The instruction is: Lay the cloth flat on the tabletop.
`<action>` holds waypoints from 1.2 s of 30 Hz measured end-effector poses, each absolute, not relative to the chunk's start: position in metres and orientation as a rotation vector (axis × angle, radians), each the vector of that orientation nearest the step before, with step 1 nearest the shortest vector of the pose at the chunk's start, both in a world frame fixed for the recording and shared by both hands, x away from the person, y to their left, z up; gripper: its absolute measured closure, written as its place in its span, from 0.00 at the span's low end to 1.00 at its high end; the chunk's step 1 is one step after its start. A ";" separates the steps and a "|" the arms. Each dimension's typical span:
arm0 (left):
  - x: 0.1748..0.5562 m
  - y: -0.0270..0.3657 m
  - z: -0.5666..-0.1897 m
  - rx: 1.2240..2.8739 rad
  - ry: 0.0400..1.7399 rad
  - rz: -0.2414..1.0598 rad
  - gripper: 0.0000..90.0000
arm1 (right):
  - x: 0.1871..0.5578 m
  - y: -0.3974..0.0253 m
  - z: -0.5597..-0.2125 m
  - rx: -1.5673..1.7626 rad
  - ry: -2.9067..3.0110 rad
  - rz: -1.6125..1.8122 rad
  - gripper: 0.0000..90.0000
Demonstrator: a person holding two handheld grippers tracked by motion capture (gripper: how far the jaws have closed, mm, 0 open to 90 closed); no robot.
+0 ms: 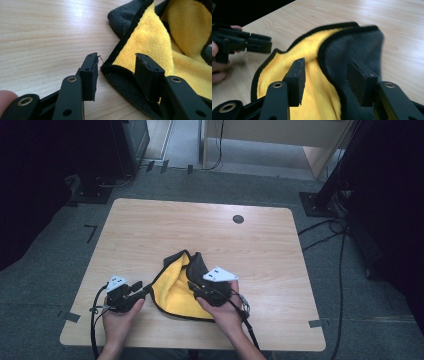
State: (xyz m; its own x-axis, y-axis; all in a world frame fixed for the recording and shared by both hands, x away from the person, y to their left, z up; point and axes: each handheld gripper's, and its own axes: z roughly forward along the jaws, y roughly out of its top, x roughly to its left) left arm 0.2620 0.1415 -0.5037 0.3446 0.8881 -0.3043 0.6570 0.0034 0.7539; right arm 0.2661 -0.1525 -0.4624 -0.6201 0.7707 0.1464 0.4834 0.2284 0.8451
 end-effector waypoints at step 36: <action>0.233 0.155 -0.511 1.872 1.436 0.333 0.98 | 0.364 -0.311 -0.458 1.513 1.853 1.087 0.98</action>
